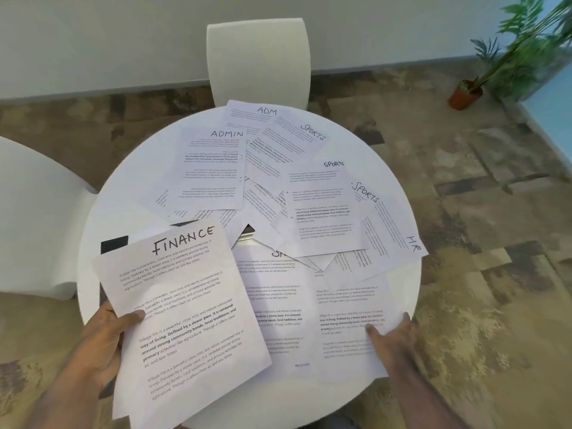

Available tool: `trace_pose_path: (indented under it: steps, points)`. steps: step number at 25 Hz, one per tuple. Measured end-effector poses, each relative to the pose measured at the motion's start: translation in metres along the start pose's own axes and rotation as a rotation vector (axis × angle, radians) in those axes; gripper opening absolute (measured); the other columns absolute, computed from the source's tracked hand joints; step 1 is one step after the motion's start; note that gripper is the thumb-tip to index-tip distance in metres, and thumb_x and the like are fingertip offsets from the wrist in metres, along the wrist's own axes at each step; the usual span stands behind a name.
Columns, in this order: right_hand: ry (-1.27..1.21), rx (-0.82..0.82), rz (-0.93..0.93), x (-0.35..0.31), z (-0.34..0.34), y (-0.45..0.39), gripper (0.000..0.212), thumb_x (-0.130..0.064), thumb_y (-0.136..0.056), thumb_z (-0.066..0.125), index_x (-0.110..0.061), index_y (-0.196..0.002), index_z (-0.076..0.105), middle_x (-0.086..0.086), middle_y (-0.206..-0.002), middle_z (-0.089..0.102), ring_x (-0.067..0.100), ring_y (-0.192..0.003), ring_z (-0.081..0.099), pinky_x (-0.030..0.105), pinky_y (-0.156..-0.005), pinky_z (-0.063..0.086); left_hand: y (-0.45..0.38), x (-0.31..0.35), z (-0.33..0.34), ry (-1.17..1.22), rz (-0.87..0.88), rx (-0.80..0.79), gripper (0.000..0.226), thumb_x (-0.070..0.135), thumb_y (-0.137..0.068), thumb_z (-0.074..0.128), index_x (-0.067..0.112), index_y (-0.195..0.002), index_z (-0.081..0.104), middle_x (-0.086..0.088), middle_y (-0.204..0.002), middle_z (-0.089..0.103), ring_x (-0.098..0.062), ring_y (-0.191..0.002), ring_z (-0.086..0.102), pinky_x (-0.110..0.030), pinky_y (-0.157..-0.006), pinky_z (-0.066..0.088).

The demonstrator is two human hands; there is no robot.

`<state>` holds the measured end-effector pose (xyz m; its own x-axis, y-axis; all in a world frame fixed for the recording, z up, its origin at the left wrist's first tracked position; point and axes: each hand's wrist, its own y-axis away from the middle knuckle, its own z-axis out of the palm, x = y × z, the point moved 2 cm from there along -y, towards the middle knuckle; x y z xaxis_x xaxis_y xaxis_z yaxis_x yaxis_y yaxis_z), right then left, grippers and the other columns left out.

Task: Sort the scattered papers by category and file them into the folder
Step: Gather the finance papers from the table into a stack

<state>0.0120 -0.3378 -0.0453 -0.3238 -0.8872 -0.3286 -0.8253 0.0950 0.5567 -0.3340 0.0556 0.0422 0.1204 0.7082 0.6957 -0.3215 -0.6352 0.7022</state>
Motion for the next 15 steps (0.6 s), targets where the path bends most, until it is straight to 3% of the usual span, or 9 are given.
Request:
trace_pose_path:
  steps: [3, 6, 10, 13, 15]
  points:
    - [-0.020, 0.017, 0.015, 0.000, -0.006, -0.005, 0.100, -0.032, -0.078, 0.081, -0.012, -0.154, 0.019, 0.017, -0.149, 0.039, 0.041, -0.128, 0.046, 0.050, -0.098, 0.044, 0.001, -0.004, 0.022, -0.044, -0.015, -0.041, 0.056, -0.012, -0.082, 0.057, 0.009, -0.134, 0.052, -0.022, -0.130, 0.063, -0.047, -0.115, 0.061, -0.061, -0.086, 0.054]
    - [0.012, 0.071, 0.034, 0.000, -0.023, -0.007, 0.081, -0.028, -0.079, 0.079, -0.013, -0.144, 0.034, 0.014, -0.134, 0.052, 0.036, -0.108, 0.058, 0.039, -0.074, 0.045, 0.002, -0.008, 0.041, -0.091, -0.016, -0.073, 0.055, -0.013, -0.084, 0.056, 0.009, -0.134, 0.052, -0.024, -0.131, 0.062, -0.051, -0.119, 0.057, -0.066, -0.096, 0.047]
    - [-0.006, 0.006, -0.002, 0.010, -0.040, -0.015, 0.042, -0.016, -0.088, 0.062, -0.017, -0.129, 0.051, 0.002, -0.103, 0.062, 0.017, -0.075, 0.060, 0.028, -0.057, 0.045, 0.006, -0.012, 0.066, -0.131, -0.030, -0.088, 0.053, -0.014, -0.086, 0.054, 0.008, -0.134, 0.051, -0.023, -0.127, 0.064, -0.049, -0.112, 0.061, -0.057, -0.080, 0.057]
    - [-0.052, -0.101, -0.020, 0.018, -0.056, -0.021, 0.025, -0.016, -0.093, 0.059, -0.011, -0.118, 0.063, 0.002, -0.094, 0.066, 0.017, -0.075, 0.063, 0.029, -0.060, 0.051, 0.007, -0.013, 0.080, -0.147, -0.032, -0.097, 0.052, -0.015, -0.086, 0.053, 0.008, -0.133, 0.051, -0.023, -0.126, 0.065, -0.043, -0.100, 0.067, -0.055, -0.076, 0.059]
    - [-0.041, -0.185, -0.001, 0.025, -0.067, -0.025, 0.020, -0.018, -0.096, 0.059, -0.009, -0.113, 0.066, 0.006, -0.098, 0.069, 0.022, -0.080, 0.066, 0.032, -0.065, 0.054, 0.008, -0.014, 0.087, -0.147, -0.036, -0.100, 0.052, -0.015, -0.087, 0.053, 0.008, -0.134, 0.051, -0.023, -0.128, 0.064, -0.046, -0.107, 0.064, -0.054, -0.077, 0.059]
